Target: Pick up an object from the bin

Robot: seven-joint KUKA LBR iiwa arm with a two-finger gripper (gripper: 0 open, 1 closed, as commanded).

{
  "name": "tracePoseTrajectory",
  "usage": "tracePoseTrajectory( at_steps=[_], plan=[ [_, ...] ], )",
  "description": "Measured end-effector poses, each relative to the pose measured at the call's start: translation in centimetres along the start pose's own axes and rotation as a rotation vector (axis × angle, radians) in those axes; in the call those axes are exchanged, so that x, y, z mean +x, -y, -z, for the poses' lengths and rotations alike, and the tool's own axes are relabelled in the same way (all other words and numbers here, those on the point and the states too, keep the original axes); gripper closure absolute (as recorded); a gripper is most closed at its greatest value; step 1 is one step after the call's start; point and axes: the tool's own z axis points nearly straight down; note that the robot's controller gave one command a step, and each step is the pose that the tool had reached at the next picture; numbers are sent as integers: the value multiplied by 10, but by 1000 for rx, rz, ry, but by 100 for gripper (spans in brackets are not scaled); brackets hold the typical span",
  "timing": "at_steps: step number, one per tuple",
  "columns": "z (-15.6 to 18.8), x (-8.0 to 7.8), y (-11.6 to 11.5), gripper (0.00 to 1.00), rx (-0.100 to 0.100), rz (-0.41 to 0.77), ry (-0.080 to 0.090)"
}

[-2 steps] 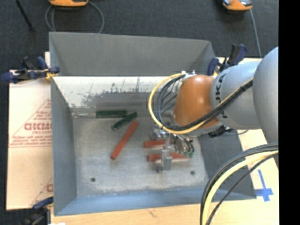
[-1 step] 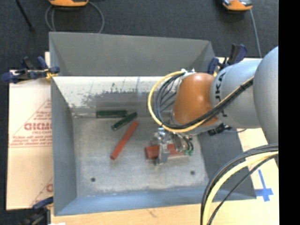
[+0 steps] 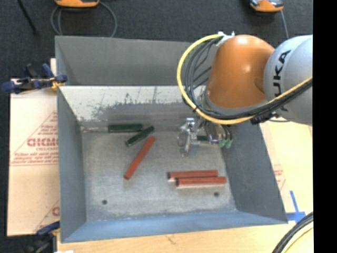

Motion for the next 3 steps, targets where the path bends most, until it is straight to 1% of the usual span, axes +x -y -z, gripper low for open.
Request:
tracePoseTrajectory(
  at_steps=[1, 2, 3],
  plan=[
    [-5, 2, 1, 0, 0, -2, -8],
    [-153, 32, 52, 0, 1, 214, -17],
    [-149, 29, 50, 100, 1, 213, -10]
  ],
)
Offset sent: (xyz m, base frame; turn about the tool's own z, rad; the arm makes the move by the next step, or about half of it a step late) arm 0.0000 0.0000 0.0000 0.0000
